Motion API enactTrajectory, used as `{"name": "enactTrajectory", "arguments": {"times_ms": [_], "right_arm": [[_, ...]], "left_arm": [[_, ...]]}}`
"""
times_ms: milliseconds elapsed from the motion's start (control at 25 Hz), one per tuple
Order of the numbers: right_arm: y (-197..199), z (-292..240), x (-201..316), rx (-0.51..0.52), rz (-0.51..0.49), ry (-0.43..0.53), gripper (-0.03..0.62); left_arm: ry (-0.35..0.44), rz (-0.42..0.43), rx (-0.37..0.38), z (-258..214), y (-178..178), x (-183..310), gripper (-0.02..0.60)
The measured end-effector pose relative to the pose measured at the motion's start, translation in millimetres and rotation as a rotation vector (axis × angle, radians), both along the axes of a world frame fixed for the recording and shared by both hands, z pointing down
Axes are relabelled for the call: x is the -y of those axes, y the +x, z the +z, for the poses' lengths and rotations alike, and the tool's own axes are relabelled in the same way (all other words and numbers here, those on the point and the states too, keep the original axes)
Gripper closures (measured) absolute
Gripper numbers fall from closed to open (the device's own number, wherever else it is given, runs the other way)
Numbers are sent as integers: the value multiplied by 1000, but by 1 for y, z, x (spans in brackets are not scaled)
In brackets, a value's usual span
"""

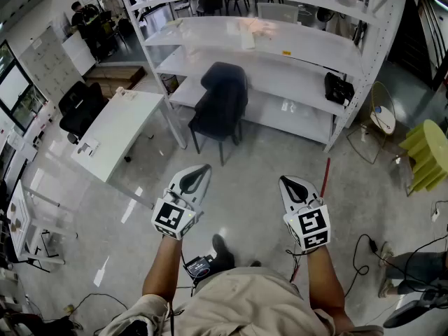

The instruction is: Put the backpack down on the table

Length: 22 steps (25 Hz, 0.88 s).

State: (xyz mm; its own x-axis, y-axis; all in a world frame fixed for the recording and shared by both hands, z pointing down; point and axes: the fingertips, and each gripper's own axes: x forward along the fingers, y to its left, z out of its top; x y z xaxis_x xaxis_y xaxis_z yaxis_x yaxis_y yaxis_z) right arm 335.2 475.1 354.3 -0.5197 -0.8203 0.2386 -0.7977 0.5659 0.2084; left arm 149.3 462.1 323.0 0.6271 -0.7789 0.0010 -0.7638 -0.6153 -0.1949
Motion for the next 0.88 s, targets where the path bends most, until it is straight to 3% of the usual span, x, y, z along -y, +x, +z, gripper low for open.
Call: {"name": "enactTrajectory", "arguments": {"times_ms": [880], "right_arm": [[-3, 4, 19, 23, 13, -2, 569]], "left_arm": [[-16, 0, 4, 6, -5, 17, 566]]}}
